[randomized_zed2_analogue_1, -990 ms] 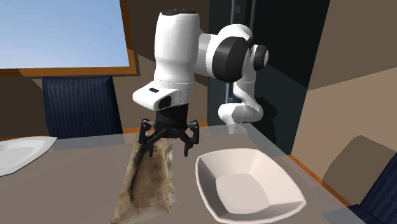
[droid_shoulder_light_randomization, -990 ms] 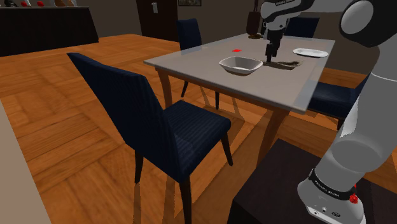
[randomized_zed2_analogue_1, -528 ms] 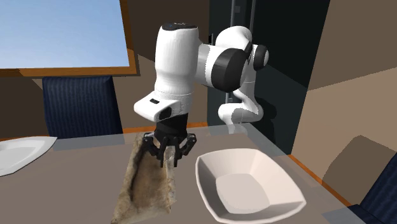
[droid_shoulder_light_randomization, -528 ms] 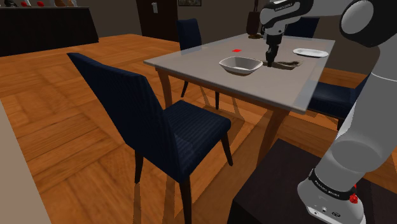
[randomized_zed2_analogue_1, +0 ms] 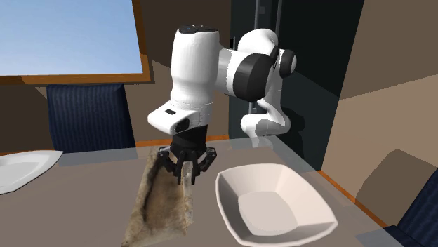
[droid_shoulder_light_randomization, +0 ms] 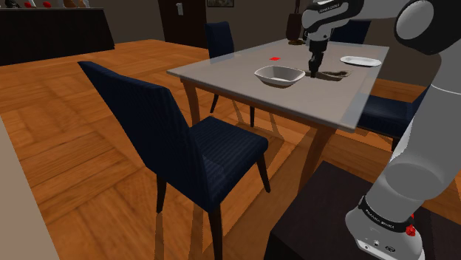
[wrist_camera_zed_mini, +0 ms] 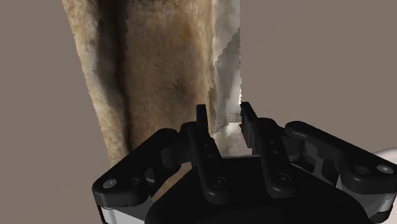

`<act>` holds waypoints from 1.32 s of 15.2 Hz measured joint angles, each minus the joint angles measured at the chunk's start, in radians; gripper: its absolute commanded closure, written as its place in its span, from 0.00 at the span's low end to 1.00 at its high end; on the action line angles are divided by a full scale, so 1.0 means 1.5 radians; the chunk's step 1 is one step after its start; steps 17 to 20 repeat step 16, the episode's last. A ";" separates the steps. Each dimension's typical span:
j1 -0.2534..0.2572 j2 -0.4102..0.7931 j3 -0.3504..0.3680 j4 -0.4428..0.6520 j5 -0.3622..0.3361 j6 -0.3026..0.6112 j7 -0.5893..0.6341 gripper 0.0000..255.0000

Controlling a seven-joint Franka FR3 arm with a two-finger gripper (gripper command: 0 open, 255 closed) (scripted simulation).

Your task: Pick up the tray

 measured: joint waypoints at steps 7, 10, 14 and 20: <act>0.000 0.004 0.000 0.057 0.003 -0.053 -0.007 1.00; -0.001 0.007 0.000 0.087 0.005 -0.080 -0.011 1.00; -0.005 0.016 -0.003 0.135 0.010 -0.120 -0.021 1.00; -0.005 0.019 -0.003 0.153 0.012 -0.135 -0.023 1.00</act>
